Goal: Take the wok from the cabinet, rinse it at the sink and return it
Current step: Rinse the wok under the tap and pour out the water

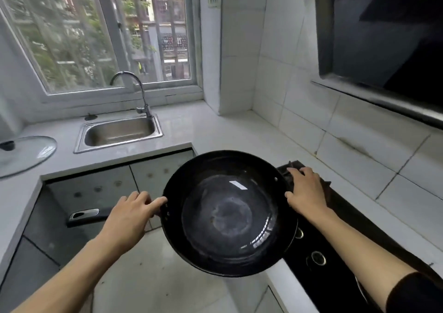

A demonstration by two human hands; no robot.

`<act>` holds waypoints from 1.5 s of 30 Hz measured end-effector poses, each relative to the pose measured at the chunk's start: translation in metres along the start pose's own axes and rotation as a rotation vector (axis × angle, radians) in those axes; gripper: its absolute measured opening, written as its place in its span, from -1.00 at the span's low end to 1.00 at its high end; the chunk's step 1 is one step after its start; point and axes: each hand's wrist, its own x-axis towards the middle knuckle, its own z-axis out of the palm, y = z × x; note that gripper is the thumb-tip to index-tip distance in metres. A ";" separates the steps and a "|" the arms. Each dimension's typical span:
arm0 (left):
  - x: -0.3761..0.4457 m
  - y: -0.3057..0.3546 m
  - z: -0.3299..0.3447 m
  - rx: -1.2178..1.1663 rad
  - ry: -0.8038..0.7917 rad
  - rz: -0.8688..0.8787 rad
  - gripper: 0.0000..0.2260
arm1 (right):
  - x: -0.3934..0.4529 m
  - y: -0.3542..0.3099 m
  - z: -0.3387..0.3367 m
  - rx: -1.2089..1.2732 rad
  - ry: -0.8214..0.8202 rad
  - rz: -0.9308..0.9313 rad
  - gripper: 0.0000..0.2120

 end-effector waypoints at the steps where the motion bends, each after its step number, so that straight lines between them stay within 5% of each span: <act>1: 0.008 -0.011 0.001 -0.001 0.003 -0.020 -0.29 | 0.016 -0.011 0.004 0.007 -0.004 -0.022 -0.30; 24: 0.149 -0.379 0.073 0.045 0.011 -0.201 -0.24 | 0.269 -0.367 0.145 0.086 -0.038 -0.223 -0.33; 45: 0.328 -0.561 0.143 0.103 -0.033 -0.389 -0.21 | 0.535 -0.551 0.286 0.135 -0.183 -0.367 -0.41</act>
